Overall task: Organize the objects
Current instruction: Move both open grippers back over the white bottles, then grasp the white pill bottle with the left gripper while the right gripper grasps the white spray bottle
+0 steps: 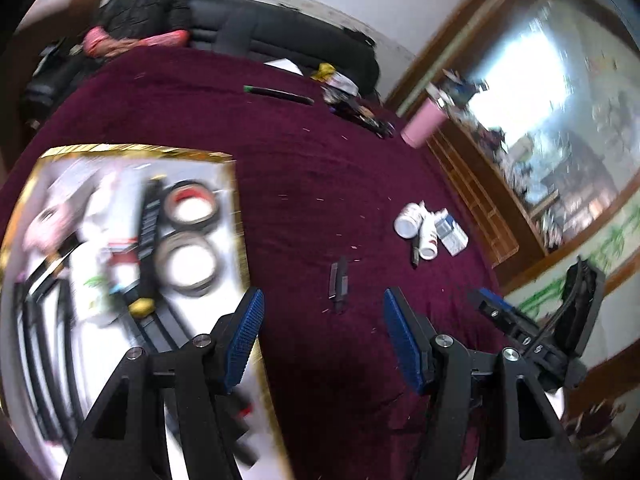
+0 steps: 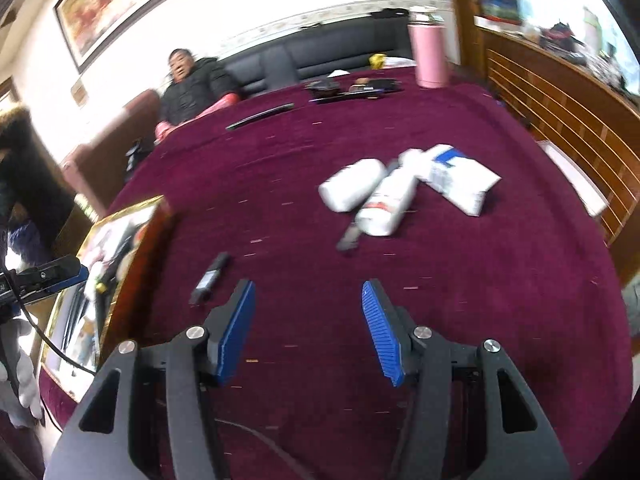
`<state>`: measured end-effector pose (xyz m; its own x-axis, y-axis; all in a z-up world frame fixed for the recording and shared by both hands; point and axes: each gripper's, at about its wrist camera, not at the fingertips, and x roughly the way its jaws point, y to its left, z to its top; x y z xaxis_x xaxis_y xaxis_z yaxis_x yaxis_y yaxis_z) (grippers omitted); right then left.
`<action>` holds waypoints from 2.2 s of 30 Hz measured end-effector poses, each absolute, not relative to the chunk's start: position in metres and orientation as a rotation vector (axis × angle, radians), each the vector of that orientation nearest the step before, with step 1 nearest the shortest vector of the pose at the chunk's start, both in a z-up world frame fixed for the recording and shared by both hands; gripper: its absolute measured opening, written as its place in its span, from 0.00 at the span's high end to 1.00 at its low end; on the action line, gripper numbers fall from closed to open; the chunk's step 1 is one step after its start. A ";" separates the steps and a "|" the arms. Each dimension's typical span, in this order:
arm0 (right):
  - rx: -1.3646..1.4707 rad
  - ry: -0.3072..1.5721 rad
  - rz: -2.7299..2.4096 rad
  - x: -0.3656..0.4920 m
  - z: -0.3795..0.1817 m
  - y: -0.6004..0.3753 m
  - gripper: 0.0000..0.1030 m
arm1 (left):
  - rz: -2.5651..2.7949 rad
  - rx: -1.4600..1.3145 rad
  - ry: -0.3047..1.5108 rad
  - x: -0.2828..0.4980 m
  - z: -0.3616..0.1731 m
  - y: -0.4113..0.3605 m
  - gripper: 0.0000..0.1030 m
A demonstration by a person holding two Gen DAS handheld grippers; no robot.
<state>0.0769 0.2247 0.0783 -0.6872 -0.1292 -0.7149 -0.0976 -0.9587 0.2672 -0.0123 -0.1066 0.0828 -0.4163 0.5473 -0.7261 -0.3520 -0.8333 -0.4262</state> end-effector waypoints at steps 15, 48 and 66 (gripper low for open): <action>1.250 -0.813 -2.874 0.097 0.040 0.335 0.47 | 2.110 -1.278 0.176 -0.107 0.044 0.104 0.46; 1.292 -1.012 -2.676 0.050 0.039 0.344 0.47 | 1.993 -1.307 0.145 -0.133 0.008 0.134 0.71; 1.523 -0.924 -2.695 -0.048 0.022 0.314 0.58 | 1.995 -1.327 0.018 -0.115 0.007 0.092 0.71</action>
